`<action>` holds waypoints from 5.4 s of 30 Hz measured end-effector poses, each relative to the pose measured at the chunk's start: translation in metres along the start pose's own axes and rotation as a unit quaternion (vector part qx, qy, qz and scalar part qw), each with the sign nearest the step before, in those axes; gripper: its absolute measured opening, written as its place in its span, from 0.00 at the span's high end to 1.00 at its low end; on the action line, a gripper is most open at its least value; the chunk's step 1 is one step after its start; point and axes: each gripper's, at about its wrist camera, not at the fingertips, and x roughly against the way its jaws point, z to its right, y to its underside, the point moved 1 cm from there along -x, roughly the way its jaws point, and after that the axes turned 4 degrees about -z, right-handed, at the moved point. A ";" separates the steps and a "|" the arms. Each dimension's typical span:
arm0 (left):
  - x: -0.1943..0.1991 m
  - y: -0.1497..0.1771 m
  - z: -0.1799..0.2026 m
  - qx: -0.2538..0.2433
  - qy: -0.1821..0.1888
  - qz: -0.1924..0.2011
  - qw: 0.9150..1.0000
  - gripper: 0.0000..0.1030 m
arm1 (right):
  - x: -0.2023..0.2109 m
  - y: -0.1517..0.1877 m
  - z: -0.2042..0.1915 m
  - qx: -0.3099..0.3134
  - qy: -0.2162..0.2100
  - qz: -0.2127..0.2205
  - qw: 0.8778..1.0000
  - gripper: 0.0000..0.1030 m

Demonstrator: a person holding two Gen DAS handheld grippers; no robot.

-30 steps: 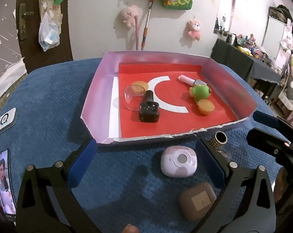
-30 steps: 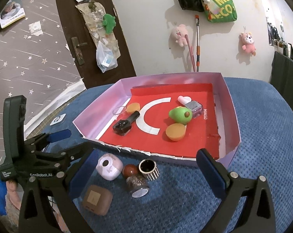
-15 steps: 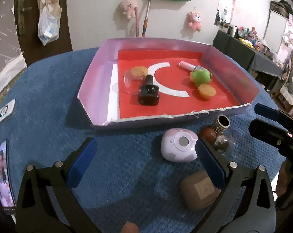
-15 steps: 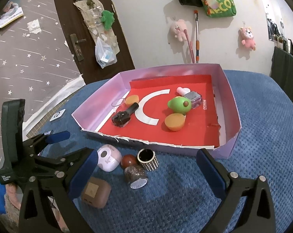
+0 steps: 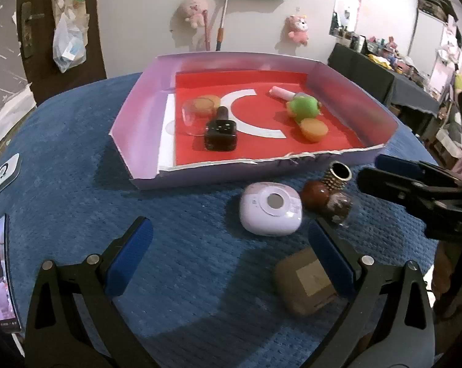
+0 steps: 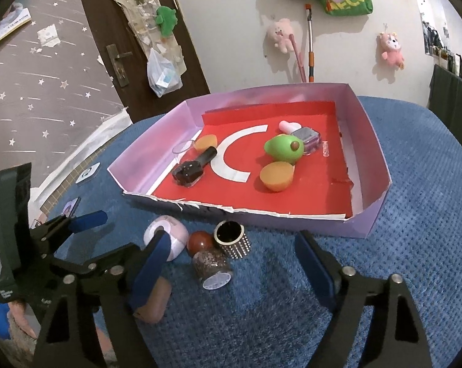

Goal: Organize rigid objects
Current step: 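Close left tool on the pink round case while right tool closes on the gold studded cylinder, then carry the pink case with left tool into the box while right tool carries the gold cylinder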

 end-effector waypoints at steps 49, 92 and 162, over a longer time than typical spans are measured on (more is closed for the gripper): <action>-0.032 -0.009 0.015 0.000 0.029 -0.027 0.999 0.50 | -0.034 -0.001 -0.001 -0.008 0.013 -0.031 0.999 0.71; 0.005 -0.059 0.003 -0.003 0.040 0.056 0.998 0.50 | -0.002 -0.036 -0.013 0.016 -0.034 0.014 0.999 0.71; -0.067 -0.080 -0.002 0.009 0.097 -0.038 0.995 0.50 | -0.077 -0.063 0.033 -0.005 0.054 -0.043 0.998 0.71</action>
